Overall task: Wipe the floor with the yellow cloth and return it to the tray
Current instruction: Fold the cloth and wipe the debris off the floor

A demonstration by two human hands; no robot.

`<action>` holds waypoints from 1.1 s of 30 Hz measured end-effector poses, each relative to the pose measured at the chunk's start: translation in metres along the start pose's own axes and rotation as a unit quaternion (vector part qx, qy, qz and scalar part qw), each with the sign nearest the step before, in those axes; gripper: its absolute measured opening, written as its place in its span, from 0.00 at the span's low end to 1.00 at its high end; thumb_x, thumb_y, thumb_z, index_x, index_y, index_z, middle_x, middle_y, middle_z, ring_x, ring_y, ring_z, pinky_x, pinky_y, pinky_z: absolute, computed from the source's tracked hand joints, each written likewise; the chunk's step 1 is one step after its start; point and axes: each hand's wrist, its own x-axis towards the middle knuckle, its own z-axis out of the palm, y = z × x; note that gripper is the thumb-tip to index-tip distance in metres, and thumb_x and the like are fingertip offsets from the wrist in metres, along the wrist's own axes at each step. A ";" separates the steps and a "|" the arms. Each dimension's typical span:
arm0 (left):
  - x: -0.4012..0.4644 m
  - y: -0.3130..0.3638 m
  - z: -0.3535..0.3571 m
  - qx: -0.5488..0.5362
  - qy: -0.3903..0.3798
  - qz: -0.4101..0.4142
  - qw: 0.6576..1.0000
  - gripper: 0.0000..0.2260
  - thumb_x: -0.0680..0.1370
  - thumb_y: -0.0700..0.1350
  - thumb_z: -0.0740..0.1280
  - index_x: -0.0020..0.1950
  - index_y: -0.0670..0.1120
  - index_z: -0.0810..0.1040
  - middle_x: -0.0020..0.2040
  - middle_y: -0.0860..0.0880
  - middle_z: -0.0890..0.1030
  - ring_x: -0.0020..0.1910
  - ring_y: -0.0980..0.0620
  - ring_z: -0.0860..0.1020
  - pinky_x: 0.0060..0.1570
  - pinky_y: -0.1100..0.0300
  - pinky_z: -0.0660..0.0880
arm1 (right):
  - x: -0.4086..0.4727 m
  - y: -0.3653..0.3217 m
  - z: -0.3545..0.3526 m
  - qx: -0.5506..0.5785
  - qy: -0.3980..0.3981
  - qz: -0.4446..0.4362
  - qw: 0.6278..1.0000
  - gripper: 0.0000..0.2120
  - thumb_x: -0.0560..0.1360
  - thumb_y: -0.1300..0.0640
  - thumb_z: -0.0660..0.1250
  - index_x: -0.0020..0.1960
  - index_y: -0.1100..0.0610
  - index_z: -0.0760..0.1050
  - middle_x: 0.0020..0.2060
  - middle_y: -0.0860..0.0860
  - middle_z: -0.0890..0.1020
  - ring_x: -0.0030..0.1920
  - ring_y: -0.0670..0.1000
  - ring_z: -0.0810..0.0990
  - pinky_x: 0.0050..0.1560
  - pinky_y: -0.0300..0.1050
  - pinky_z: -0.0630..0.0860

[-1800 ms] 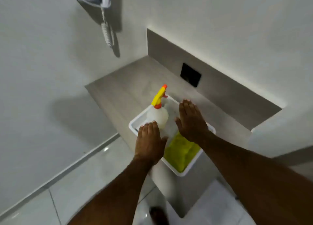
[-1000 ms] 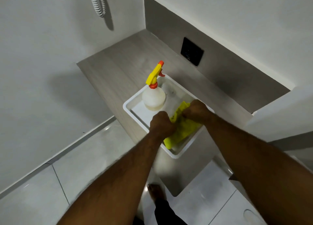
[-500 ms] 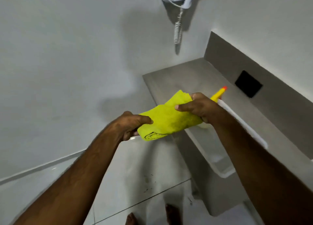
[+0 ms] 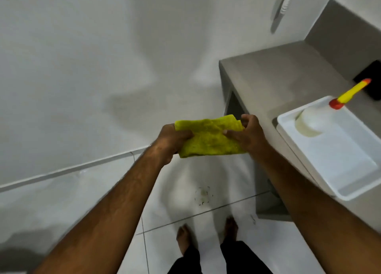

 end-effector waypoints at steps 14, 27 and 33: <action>0.173 -0.146 0.039 0.240 -0.246 -0.055 0.937 0.13 0.71 0.37 0.73 0.56 0.41 0.82 0.52 0.41 0.85 0.49 0.44 0.84 0.52 0.51 0.81 | 0.065 0.222 0.077 0.032 -0.364 0.087 0.927 0.20 0.62 0.63 0.73 0.52 0.47 0.82 0.47 0.50 0.85 0.47 0.49 0.84 0.46 0.46 0.81; 0.418 -0.530 0.084 0.364 -0.068 -0.045 0.928 0.30 0.71 0.46 0.74 0.71 0.45 0.68 0.57 0.43 0.77 0.53 0.46 0.77 0.48 0.57 0.75 | 0.132 0.576 0.246 -0.027 -0.184 0.220 0.958 0.18 0.68 0.60 0.78 0.55 0.60 0.78 0.48 0.57 0.84 0.47 0.58 0.82 0.47 0.49 0.79; 0.494 -0.636 0.116 0.464 -0.096 0.057 0.879 0.28 0.76 0.47 0.67 0.74 0.43 0.64 0.64 0.39 0.76 0.62 0.40 0.75 0.59 0.50 0.74 | 0.159 0.704 0.299 -0.044 -0.094 0.272 0.957 0.13 0.69 0.57 0.77 0.48 0.61 0.78 0.39 0.55 0.81 0.40 0.55 0.78 0.41 0.47 0.76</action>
